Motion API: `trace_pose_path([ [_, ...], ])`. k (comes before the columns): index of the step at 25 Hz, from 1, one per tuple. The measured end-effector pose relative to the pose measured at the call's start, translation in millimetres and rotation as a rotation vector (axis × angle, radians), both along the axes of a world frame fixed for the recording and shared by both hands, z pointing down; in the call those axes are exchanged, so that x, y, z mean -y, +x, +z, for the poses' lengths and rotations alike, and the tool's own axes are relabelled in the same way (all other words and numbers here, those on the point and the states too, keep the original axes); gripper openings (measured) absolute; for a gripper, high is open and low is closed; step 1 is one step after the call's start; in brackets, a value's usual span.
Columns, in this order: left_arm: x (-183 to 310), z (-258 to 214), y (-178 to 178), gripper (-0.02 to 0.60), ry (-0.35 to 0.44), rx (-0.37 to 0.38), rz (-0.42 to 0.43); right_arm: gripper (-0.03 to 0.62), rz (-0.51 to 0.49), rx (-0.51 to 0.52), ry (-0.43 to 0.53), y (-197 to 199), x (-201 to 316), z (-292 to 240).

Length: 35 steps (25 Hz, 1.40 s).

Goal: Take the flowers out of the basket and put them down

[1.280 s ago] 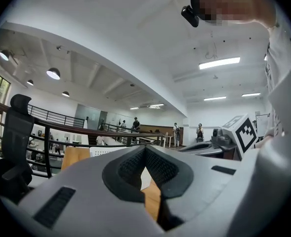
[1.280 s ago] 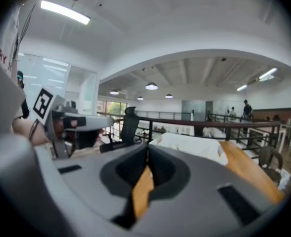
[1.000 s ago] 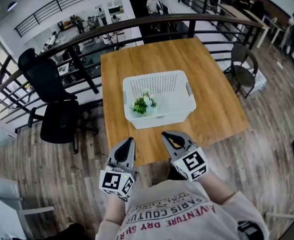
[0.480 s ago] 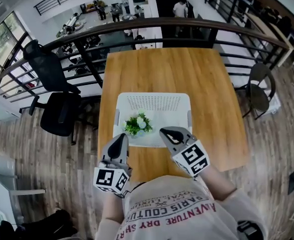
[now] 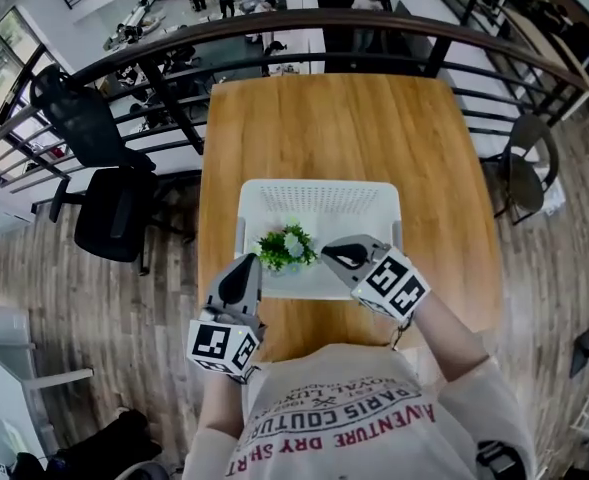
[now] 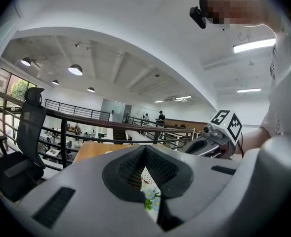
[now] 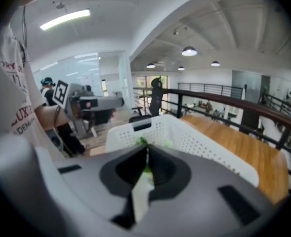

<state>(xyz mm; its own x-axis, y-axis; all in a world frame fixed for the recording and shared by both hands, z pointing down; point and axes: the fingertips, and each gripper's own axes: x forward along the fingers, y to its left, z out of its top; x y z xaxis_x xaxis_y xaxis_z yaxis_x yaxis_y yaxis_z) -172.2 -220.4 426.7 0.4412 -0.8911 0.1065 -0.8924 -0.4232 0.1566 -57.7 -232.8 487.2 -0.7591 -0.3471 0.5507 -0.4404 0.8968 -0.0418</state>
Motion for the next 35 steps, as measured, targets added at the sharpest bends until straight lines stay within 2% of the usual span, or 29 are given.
trace_pose_path([
  [3,8.4,6.7,-14.0,0.015,-0.005,0.01,0.012,0.051,-0.024,-0.052,-0.037,-7.1,16.8,25.3],
  [5,12.7,8.6,-21.4,0.015,-0.016,-0.001,0.013,0.191,-0.065,-0.079,-0.078,-12.1,21.9,43.2],
  [7,16.9,10.2,-27.9,0.015,-0.022,-0.002,0.015,0.294,-0.108,-0.106,-0.095,-18.5,24.1,60.5],
  [13,28.7,17.9,-47.2,0.015,-0.042,-0.016,0.013,0.414,-0.096,-0.218,-0.119,-34.4,45.4,113.0],
  [18,35.2,37.6,-53.7,0.015,-0.092,-0.024,0.022,0.428,-0.161,-0.283,-0.214,-50.0,41.0,152.5],
  [23,39.1,48.7,-56.0,0.015,-0.12,-0.06,0.044,0.439,-0.178,-0.303,-0.276,-66.6,39.2,178.3],
  [35,36.5,68.3,-38.9,0.015,-0.193,-0.124,0.113,0.448,-0.159,-0.406,-0.268,-76.6,48.2,221.6],
])
